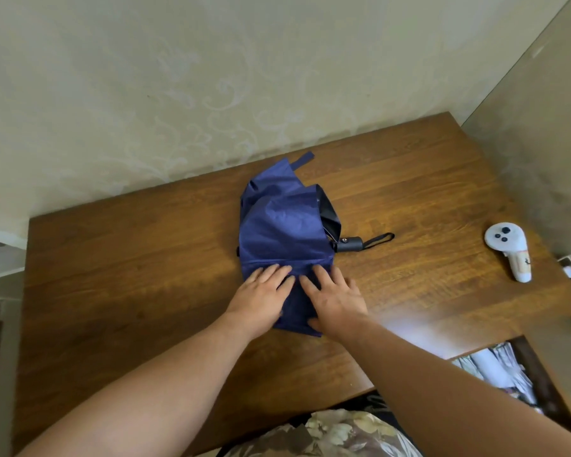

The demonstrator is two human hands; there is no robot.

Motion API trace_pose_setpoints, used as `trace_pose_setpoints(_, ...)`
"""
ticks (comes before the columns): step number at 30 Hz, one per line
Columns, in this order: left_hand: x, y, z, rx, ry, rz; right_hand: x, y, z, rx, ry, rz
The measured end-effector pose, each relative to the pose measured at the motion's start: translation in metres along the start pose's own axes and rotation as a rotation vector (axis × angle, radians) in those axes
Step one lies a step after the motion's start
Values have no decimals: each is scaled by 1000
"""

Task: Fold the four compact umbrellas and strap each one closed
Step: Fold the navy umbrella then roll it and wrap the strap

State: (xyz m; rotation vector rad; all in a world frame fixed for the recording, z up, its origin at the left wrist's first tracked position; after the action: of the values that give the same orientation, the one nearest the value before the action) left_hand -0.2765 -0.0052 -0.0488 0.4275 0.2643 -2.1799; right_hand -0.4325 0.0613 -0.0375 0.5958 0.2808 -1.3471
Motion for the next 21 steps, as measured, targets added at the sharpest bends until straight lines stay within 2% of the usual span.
trace_pose_setpoints(3, -2, 17, -10, 97, 101, 5, -7, -24, -13, 26, 65, -117)
trace_pose_setpoints(7, -18, 59, -25, 130, 57, 40, -15, -43, -18, -30, 95, -76)
trace_pose_setpoints(10, -40, 91, -34, 78, 79, 113, -16, -44, -18, -15, 77, -64)
trace_pose_setpoints(13, -50, 107, -30, -71, 142, 219, -17, -42, -18, 37, 69, -49)
trace_pose_setpoints(15, -44, 107, -17, -197, 63, 273, -16, -43, -17, 96, 56, -41)
trace_pose_setpoints(18, -22, 101, 18, -501, -194, 464, -20, -48, -4, 216, -5, -25)
trace_pose_setpoints(21, 4, 92, 56, -816, -293, 646, -26, -58, 20, 355, -32, -48)
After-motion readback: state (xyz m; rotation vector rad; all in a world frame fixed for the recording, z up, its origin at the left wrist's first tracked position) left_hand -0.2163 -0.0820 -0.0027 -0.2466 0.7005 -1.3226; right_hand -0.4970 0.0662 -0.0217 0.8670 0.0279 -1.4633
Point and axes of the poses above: each hand's wrist, its own x-axis towards the middle knuckle, its own z-axis out of the back of the hand, y = z × x, the point moved 3 cm from there along x, towards the middle knuckle, and after that the axes turned 14 degrees about z, right-handed, at the moved point
